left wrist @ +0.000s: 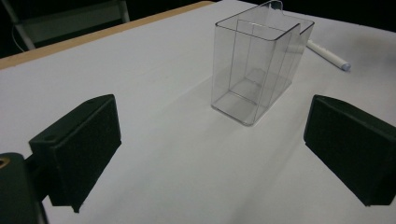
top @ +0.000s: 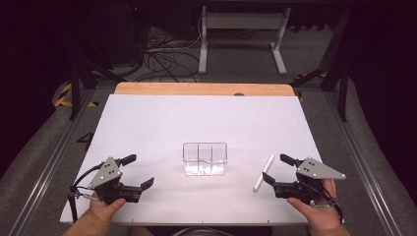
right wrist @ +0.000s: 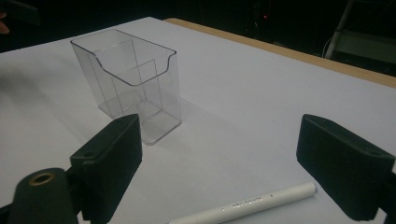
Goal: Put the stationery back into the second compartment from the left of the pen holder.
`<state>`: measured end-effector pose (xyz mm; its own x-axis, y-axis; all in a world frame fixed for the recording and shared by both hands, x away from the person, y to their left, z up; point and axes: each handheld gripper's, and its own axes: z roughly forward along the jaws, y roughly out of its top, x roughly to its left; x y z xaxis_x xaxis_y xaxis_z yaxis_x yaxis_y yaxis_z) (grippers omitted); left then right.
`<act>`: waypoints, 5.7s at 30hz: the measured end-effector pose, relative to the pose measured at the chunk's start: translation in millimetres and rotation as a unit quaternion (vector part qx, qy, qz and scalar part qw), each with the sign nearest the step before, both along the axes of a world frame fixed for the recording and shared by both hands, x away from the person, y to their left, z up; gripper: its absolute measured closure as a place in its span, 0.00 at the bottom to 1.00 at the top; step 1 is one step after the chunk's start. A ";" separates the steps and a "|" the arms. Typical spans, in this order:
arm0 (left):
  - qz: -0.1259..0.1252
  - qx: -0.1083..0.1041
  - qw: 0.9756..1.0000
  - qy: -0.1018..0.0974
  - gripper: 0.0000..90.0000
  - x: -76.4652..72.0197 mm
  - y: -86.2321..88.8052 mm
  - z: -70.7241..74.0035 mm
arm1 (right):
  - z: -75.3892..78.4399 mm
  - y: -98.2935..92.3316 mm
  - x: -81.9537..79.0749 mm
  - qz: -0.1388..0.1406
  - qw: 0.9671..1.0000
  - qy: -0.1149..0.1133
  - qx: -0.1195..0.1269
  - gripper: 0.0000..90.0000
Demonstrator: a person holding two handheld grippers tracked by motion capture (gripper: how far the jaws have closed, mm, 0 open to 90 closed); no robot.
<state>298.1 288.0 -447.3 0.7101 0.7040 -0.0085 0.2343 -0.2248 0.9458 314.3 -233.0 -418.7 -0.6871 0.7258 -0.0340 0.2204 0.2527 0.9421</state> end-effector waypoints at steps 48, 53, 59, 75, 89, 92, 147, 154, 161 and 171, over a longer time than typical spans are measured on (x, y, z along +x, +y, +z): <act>0.049 0.025 0.998 -0.026 0.07 -4.9 2.0 -0.8 | 30.3 28.4 63.3 -0.213 0.936 0.278 -0.039 0.33; 0.049 0.025 0.998 -0.027 0.07 -5.4 1.4 -0.9 | 29.5 30.9 68.4 -0.234 0.920 0.313 -0.028 0.32; 0.051 0.023 0.998 -0.029 0.07 -6.2 3.7 -0.1 | 29.8 37.7 78.1 -0.275 0.886 0.373 -0.016 0.32; 0.052 0.029 0.998 -0.032 0.07 -7.7 3.5 -0.5 | 9.1 47.6 106.3 -0.347 0.829 0.436 -0.047 0.40; 0.050 0.036 0.997 -0.035 0.07 -7.5 1.8 -1.3 | -3.0 51.1 117.6 -0.382 0.798 0.460 -0.074 0.57; 0.051 0.039 0.997 -0.036 0.07 -7.9 1.1 -1.7 | -6.2 53.4 120.4 -0.392 0.787 0.469 -0.077 0.60; 0.048 0.052 0.997 -0.044 0.08 -9.1 -2.7 -2.7 | 18.8 44.7 113.5 -0.426 0.803 0.416 -0.040 0.89; 0.050 0.052 0.996 -0.044 0.08 -8.7 -2.3 -2.9 | 36.0 39.8 101.0 -0.385 0.853 0.351 -0.022 0.89; 0.050 0.052 0.996 -0.044 0.08 -8.8 -2.7 -3.1 | 48.5 33.6 89.1 -0.323 0.904 0.279 -0.007 0.89; 0.051 0.052 0.996 -0.045 0.08 -8.8 -2.5 -3.0 | 63.0 27.1 74.9 -0.213 0.961 0.174 0.023 0.89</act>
<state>289.3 285.5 -450.3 0.6287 0.7670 0.1287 0.1759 -0.3014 0.9371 389.2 -205.9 -355.6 -0.2903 0.9392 0.1832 0.5980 0.0286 0.8010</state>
